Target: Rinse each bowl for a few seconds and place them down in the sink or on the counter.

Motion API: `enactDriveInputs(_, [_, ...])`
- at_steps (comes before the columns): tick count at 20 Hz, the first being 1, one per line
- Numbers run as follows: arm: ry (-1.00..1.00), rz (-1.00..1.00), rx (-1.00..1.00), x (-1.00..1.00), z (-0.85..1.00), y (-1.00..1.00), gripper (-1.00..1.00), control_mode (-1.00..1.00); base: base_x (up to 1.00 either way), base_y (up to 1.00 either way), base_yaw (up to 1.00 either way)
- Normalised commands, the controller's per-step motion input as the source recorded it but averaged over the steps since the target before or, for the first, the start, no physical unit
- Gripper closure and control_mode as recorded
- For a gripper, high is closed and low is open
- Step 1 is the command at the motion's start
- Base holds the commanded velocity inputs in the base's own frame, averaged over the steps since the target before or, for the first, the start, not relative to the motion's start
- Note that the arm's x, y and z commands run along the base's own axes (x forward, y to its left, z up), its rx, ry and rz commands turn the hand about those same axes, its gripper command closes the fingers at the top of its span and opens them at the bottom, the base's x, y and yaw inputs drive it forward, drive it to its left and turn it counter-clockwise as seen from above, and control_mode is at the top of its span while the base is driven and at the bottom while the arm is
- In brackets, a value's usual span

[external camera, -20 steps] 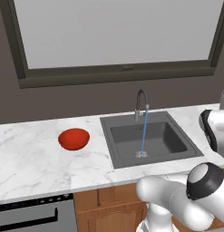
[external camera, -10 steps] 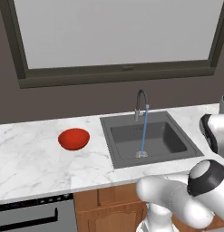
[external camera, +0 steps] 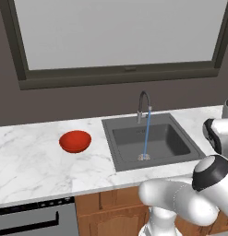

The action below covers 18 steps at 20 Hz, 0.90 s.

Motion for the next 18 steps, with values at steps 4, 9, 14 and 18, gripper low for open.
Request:
enactDriveInputs(4, [0.02,0.00,0.00,0.09,-0.14,-0.11,-1.00,-1.00,0.00,0.00,0.00])
enactDriveInputs(9, [0.06,0.00,0.00,0.15,-0.07,-0.05,-1.00,-1.00,0.00,0.00,0.00])
enactDriveInputs(14, [0.06,0.00,0.00,0.21,-0.05,-0.10,-1.00,-1.00,0.00,0.00,0.00])
enactDriveInputs(18, [0.07,0.00,0.00,0.21,-0.06,-0.19,-1.00,-1.00,0.00,0.00,0.00])
